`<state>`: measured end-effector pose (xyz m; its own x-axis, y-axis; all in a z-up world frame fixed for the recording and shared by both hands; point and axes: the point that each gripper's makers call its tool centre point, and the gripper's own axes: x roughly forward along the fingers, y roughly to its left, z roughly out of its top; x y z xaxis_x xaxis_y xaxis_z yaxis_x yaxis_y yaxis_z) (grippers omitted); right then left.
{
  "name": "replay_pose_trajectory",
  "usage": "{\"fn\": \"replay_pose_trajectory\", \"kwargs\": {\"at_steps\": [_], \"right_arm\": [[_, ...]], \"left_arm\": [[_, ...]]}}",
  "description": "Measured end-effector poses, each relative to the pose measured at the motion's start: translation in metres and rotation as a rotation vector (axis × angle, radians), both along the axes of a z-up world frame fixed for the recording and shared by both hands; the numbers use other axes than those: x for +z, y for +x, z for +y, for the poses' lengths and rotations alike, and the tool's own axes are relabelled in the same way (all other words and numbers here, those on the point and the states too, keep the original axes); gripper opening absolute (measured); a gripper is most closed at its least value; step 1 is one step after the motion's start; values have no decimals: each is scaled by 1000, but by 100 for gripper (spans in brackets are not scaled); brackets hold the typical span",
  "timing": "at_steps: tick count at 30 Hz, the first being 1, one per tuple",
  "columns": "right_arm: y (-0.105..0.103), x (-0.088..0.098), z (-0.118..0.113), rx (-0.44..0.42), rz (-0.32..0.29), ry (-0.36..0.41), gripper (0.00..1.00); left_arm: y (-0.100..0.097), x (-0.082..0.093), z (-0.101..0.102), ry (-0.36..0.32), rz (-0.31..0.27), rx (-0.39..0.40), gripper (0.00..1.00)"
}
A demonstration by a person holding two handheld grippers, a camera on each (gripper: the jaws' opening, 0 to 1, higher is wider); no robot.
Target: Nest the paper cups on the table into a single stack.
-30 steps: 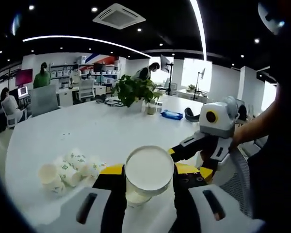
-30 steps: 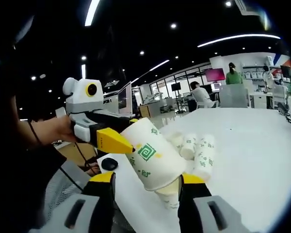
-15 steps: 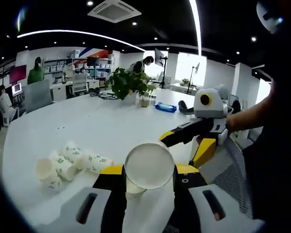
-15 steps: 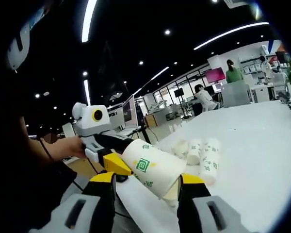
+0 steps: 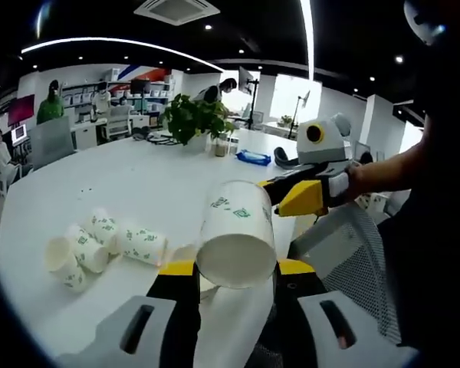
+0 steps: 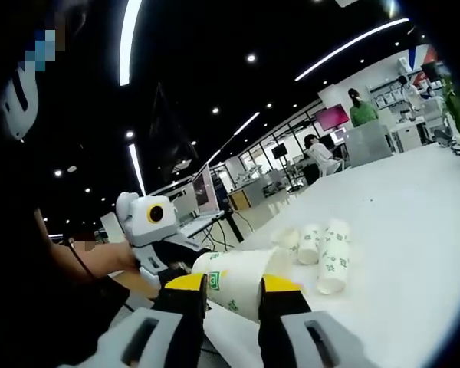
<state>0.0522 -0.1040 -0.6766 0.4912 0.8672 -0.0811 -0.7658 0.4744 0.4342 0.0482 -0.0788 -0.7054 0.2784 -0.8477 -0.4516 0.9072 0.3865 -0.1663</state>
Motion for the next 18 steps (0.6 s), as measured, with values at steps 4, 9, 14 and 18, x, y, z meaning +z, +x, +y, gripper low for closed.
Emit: {"fn": "replay_pose_trajectory", "kwargs": {"at_steps": [4,9,14,18], "right_arm": [[0,4,-1,1,16,35,11],[-5,11,4,31,50,80,2],[-10,13,14,60,32,69,0],[-9,14,16,58,22,64,0]], "left_arm": [[-5,-8,0,29,5,-21,35],[-5,-9,0,13,36,-17,7],[4,-8,4,2,22,22,21],[4,-7,5,3,6,13,20]]}}
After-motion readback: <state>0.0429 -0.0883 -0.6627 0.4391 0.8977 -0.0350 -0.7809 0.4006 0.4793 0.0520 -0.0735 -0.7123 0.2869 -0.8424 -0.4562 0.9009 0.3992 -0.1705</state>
